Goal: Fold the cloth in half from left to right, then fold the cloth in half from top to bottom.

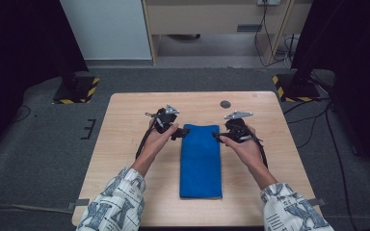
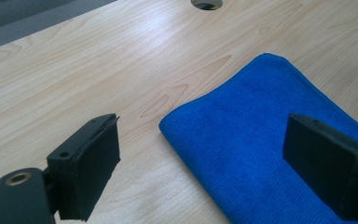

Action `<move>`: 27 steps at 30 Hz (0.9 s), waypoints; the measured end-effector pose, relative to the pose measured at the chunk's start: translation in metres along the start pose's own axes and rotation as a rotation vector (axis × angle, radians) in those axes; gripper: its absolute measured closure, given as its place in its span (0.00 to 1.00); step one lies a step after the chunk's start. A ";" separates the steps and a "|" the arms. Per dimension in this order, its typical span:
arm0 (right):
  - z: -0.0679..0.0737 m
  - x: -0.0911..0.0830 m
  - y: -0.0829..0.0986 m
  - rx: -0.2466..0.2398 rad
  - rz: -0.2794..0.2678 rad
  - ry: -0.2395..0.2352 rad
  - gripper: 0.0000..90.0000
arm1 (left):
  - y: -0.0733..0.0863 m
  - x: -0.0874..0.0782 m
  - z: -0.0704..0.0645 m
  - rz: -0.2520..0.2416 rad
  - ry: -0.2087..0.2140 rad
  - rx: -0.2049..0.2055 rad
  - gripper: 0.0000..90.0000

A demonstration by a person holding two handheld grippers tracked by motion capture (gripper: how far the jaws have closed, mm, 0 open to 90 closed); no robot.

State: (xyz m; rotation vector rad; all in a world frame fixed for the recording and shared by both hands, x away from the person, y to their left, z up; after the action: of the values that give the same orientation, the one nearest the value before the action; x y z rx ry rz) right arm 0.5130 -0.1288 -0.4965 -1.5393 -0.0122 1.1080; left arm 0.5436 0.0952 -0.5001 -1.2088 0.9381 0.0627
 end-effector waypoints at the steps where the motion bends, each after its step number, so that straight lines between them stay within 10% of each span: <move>1: -0.001 0.000 -0.002 -0.004 0.000 -0.002 0.31 | -0.001 0.000 0.001 -0.004 -0.001 -0.003 0.12; 15: -0.026 0.025 -0.025 0.015 0.010 0.000 0.40 | -0.009 0.014 0.009 0.009 -0.011 -0.011 0.12; 27: -0.054 0.052 -0.009 0.074 0.040 0.014 0.54 | 0.002 0.037 0.015 0.053 0.009 -0.017 0.18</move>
State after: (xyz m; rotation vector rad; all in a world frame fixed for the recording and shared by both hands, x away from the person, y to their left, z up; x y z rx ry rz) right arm 0.5806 -0.1375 -0.5287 -1.4867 0.0681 1.1172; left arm 0.5751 0.0925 -0.5245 -1.2010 0.9795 0.1080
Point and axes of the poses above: each handheld gripper's, and its own axes: x roughly forward along the jaws, y roughly out of its underside, z roughly to its left, the point moved 5 cm from there along x, roughly forward along the jaws, and after that the axes turned 7 degrees about -y, right-handed, at the moved point
